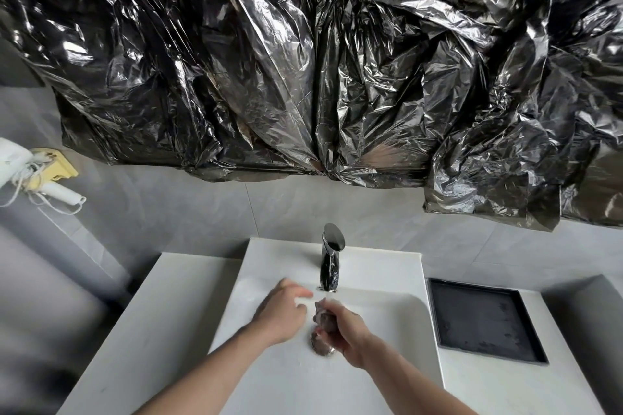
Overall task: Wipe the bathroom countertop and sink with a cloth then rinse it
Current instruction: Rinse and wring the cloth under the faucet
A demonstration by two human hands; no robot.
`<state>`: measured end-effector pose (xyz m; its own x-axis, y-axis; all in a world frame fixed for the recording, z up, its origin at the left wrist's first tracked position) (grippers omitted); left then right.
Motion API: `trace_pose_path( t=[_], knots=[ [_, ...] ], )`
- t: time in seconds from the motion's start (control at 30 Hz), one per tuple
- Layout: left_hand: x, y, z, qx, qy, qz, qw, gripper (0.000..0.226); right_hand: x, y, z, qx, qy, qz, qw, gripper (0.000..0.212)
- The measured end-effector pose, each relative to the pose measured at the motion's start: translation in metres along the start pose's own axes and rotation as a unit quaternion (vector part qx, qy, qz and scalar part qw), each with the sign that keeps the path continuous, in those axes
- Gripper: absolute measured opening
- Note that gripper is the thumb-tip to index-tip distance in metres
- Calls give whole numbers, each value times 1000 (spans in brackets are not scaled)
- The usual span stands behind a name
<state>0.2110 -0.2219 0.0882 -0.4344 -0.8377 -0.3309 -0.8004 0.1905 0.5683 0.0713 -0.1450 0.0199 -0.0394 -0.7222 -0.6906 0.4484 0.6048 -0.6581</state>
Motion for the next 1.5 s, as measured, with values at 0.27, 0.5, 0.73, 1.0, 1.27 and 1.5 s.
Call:
trace_pose_path(
  t=[0.27,0.5,0.73,1.0,1.27,1.5],
  knots=[
    [-7,88,-57,69,101,197,973,83,-4,-18,-12,-105,82,-47,990,35],
    [-6,90,-43,102,66,187,975,87,-28,-33,-20,-204,81,-111,969,17],
    [-24,102,-46,158,52,204,965,78,-61,-31,-23,-233,34,-74,969,29],
    [-96,86,-12,148,2,298,943,79,-110,-43,-27,-203,-102,-42,973,31],
    [-95,105,-17,280,58,335,898,70,-142,-71,23,-253,-211,-27,944,44],
    [-91,133,-41,410,90,223,880,36,-139,-80,41,-494,-35,-55,867,33]
  ],
)
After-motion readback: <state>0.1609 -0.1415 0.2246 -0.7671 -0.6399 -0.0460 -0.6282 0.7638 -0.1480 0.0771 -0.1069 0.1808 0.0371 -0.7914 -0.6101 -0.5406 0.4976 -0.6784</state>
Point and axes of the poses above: each hand's wrist, its own x-axis towards the middle knuckle, its own z-axis out of the palm, y = z × x, the point moved 5 cm from there along x, towards the middle knuckle, and after that the axes turned 1 degree about -y, right-handed, at the moved point
